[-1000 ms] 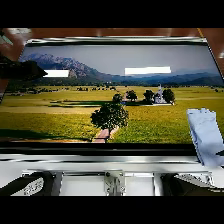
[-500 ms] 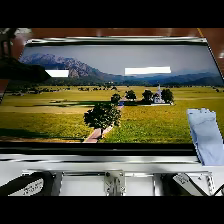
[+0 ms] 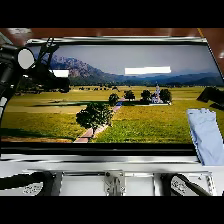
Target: Fold the shirts.
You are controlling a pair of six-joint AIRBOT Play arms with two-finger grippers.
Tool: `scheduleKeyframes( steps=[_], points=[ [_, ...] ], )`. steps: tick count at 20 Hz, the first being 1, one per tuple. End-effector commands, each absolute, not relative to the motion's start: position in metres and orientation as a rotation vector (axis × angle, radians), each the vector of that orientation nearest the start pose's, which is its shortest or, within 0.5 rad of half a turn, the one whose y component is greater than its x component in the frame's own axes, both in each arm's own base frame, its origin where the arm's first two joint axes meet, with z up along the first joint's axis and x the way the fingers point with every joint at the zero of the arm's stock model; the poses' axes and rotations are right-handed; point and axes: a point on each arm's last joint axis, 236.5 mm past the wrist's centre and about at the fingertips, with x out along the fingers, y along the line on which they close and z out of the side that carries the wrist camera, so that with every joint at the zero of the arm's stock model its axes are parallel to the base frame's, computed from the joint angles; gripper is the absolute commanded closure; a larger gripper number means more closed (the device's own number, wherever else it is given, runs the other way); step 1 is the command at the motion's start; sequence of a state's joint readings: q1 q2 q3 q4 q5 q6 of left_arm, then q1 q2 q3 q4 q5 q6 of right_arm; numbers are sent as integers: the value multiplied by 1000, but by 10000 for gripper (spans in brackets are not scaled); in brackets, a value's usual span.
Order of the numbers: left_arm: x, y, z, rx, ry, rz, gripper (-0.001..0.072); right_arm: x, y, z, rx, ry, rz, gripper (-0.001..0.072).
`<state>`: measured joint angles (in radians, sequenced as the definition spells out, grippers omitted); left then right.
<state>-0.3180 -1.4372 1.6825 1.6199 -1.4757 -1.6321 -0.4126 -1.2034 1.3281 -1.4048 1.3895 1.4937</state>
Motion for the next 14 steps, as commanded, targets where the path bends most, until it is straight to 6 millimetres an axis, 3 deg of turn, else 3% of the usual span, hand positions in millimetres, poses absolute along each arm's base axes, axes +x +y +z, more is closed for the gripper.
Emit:
scheduleKeyframes(
  steps=[1, 14],
  points=[
    [408, -130, 98, 186, 1269, -198, 107, 338, -83, 70, 297, 1338, -132, 23],
    [411, -130, 95, 185, 1268, -197, 106, 338, -82, 70, 299, 1336, -130, 23]
  ],
)
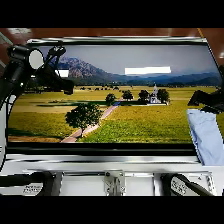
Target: Fold the shirts.
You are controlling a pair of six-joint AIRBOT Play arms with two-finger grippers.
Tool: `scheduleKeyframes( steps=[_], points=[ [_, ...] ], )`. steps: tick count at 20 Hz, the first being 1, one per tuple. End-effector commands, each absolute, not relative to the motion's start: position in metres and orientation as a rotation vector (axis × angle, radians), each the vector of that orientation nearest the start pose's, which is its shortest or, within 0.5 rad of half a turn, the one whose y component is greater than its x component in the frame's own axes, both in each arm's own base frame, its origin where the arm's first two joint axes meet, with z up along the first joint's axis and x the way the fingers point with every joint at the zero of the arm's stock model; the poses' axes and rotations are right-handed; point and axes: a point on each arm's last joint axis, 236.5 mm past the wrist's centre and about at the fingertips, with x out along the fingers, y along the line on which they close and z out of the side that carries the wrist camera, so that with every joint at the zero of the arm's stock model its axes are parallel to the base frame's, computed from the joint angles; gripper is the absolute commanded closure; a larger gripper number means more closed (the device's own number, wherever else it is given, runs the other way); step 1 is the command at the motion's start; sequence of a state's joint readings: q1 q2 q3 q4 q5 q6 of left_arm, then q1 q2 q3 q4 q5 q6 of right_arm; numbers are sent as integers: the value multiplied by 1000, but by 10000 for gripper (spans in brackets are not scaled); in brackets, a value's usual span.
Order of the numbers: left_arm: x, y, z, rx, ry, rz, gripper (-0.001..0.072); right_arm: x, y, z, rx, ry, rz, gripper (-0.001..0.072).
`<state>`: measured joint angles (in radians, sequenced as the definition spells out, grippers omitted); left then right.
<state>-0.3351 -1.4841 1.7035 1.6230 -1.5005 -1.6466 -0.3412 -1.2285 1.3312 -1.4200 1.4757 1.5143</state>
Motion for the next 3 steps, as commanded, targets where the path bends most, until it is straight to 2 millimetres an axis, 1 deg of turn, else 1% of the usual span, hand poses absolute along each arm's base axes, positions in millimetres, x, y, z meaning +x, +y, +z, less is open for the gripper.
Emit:
scheduleKeyframes(
  steps=[1, 3],
  points=[
    [411, -130, 95, 185, 1267, -196, 106, 339, -82, 70, 299, 1336, -130, 23],
    [411, -130, 95, 186, 1267, -197, 106, 339, -82, 70, 299, 1336, -130, 22]
  ],
)
